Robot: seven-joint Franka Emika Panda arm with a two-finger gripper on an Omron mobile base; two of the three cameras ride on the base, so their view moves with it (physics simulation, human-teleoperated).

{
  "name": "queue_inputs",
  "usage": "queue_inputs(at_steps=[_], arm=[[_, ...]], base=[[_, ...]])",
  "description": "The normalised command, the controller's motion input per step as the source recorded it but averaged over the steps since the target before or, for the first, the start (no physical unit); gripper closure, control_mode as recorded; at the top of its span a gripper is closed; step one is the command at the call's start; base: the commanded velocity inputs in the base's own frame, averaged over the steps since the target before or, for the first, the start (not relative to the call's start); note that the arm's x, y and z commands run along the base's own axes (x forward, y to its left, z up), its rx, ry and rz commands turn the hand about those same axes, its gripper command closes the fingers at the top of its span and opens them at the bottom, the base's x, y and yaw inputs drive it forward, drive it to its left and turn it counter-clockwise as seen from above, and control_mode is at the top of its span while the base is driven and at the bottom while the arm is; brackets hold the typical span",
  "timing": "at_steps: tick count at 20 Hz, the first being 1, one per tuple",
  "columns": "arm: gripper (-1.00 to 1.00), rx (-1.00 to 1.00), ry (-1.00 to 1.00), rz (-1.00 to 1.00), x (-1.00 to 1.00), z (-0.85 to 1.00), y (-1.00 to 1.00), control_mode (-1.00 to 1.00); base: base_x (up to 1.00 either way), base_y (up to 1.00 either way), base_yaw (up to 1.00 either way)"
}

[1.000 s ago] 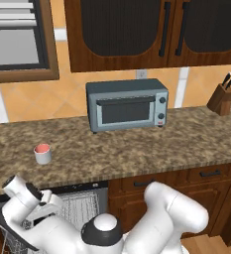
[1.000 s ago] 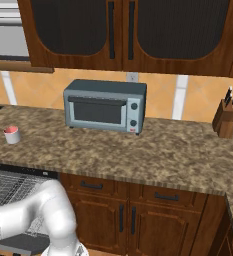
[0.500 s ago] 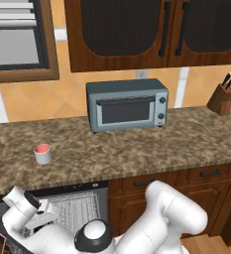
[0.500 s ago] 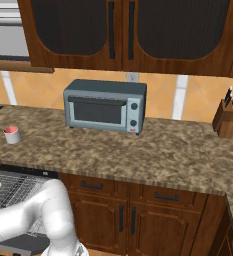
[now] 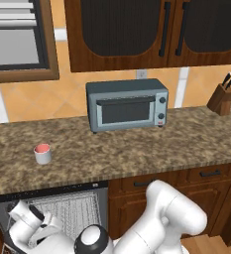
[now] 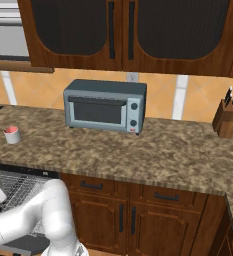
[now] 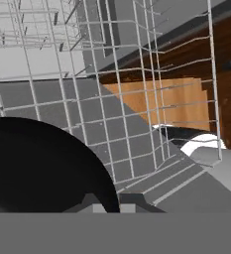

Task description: Pick up the cup and bowl from the counter, place them in the dishwasher, and close the dishwasher door.

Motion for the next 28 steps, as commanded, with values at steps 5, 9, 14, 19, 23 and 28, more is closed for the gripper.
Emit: queue_inputs(at_steps=[5,9,14,19,23,28], arm=[[1.00,0.00,-0.01,0.00,0.00,-0.57,0.00,-1.00],[1.00,0.02,-0.09,0.00,0.00,-0.28,0.00,-1.00],[1.00,0.12,-0.07,0.00,0.23,0.09,0.00,-1.00],[1.00,0.04,0.00,-0.02,0.66,0.04,0.00,-1.00],[1.00,0.00,0.00,0.00,0.37,-0.23,0.00,-1.00],[1.00,0.00,0.00,0.00,0.05,-0.63,0.00,-1.00]], base=[[0.00,0.00,0.00],[0.00,0.00,0.00],[0.00,0.00,0.00],[0.00,0.00,0.00],[0.00,0.00,0.00],[0.00,0.00,0.00]])
